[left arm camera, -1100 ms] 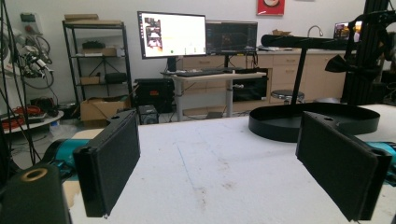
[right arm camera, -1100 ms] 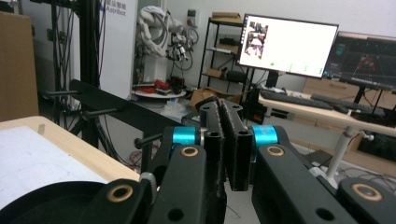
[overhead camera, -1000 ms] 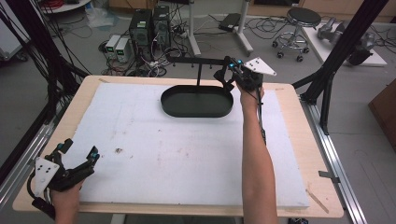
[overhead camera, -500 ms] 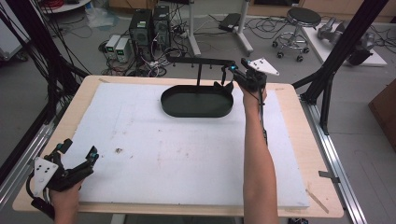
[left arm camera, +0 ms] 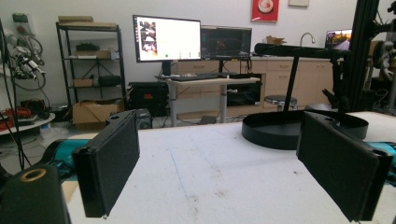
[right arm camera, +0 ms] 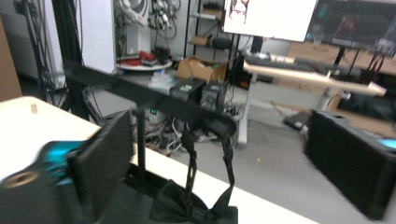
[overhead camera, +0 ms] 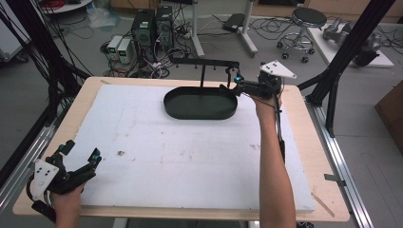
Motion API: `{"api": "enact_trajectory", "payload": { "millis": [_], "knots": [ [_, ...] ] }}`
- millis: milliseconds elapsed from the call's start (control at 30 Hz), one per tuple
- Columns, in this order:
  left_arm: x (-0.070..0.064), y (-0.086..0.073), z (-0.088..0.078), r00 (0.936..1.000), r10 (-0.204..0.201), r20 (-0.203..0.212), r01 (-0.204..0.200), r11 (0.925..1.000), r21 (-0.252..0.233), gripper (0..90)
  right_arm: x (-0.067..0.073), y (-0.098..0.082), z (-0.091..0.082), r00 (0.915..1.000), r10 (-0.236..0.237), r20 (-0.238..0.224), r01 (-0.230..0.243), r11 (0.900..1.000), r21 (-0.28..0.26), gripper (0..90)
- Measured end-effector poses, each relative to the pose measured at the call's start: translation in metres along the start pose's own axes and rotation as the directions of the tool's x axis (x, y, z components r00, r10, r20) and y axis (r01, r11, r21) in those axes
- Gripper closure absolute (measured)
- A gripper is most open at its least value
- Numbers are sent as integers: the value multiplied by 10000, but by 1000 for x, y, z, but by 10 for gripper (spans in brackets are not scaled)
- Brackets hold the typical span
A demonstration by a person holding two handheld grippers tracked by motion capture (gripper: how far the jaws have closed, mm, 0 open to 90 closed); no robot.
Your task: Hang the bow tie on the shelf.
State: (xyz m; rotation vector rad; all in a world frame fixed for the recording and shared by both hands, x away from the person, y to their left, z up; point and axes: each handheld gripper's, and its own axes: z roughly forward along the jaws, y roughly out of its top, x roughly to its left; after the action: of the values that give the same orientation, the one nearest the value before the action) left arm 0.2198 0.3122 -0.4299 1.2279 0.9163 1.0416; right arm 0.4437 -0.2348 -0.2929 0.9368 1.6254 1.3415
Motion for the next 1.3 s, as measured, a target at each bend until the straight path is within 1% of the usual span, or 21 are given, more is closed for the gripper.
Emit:
{"api": "enact_trajectory", "payload": {
  "millis": [33, 67, 100, 200, 300, 367, 467, 533, 567, 633, 667, 767, 800, 900, 1000, 1100, 1133, 1233, 1267, 1300],
  "knots": [
    [0, 1, 0, 10000, -35, -11, 35, 10000, -57, 137, 1, 6, -6, 9999, -113, 1, 113, 9998, -162, 5],
    [0, 1, -1, 10000, -45, -11, 44, 10000, -50, 137, 3, 11, -13, 9999, -129, 54, 131, 9995, -294, 5],
    [0, 2, -1, 10000, -20, 12, 20, 10000, -48, 137, 5, 16, -20, 9996, -266, 95, 271, 9985, -472, 5],
    [-1, 3, -1, 10000, -6, -1, 6, 10000, -66, 137, 10, 29, -40, 9989, -424, 221, 439, 9963, -743, 5],
    [-1, 4, -2, 10000, -34, -10, 34, 9999, -103, 137, 13, 39, -60, 9988, -345, 335, 374, 9951, -919, 5],
    [0, 5, -3, 10000, -37, -25, 36, 9999, -152, 137, 14, 45, -74, 9984, -223, 512, 278, 9937, -1084, 5],
    [1, 7, -4, 9999, -96, -62, 94, 9997, -228, 137, 17, 47, -93, 9968, -116, 794, 228, 9896, -1422, 6],
    [2, 8, -5, 9999, -125, -82, 123, 9996, -251, 137, 19, 46, -103, 9960, -163, 882, 283, 9902, -1365, 6],
    [2, 8, -5, 9999, -119, -68, 118, 9996, -251, 137, 20, 46, -108, 9946, -277, 1002, 413, 9898, -1365, 6],
    [2, 8, -5, 10000, -25, -67, 24, 9997, -246, 137, 21, 44, -120, 9933, -255, 1124, 424, 9877, -1504, 7],
    [2, 9, -5, 10000, 3, -50, -4, 9998, -222, 137, 21, 42, -125, 9934, -174, 1132, 355, 9865, -1597, 6],
    [4, 11, -5, 9999, -107, -23, 106, 9997, -238, 137, 22, 35, -141, 9929, -25, 1192, 231, 9848, -1720, 7],
    [4, 11, -6, 9999, -151, -23, 150, 9996, -229, 137, 21, 32, -146, 9929, -37, 1188, 243, 9847, -1725, 7],
    [6, 12, -7, 9998, -217, -8, 217, 9995, -234, 137, 21, 21, -158, 9925, 144, 1217, 70, 9848, -1737, 7],
    [6, 12, -7, 9998, -218, -28, 218, 9997, -129, 137, 19, 6, -168, 9925, 509, 1108, -307, 9838, -1765, 6],
    [6, 12, -6, 9998, -176, -5, 176, 9998, -28, 136, 16, -10, -177, 9909, 775, 1096, -568, 9819, -1805, 6],
    [6, 12, -5, 9999, -143, 3, 143, 9999, 6, 136, 16, -15, -179, 9904, 831, 1105, -625, 9820, -1781, 6],
    [5, 10, -4, 9999, -104, 27, 104, 9999, 137, 136, 17, -32, -187, 9909, 762, 1107, -567, 9839, -1695, 6],
    [5, 10, -4, 9999, -104, 27, 104, 9999, 137, 136, 16, -42, -192, 9912, 814, 1047, -625, 9831, -1719, 6],
    [4, 9, -3, 9999, -92, 51, 91, 9998, 184, 136, 16, -45, -194, 9908, 880, 1032, -690, 9822, -1748, 6]
  ]
}}
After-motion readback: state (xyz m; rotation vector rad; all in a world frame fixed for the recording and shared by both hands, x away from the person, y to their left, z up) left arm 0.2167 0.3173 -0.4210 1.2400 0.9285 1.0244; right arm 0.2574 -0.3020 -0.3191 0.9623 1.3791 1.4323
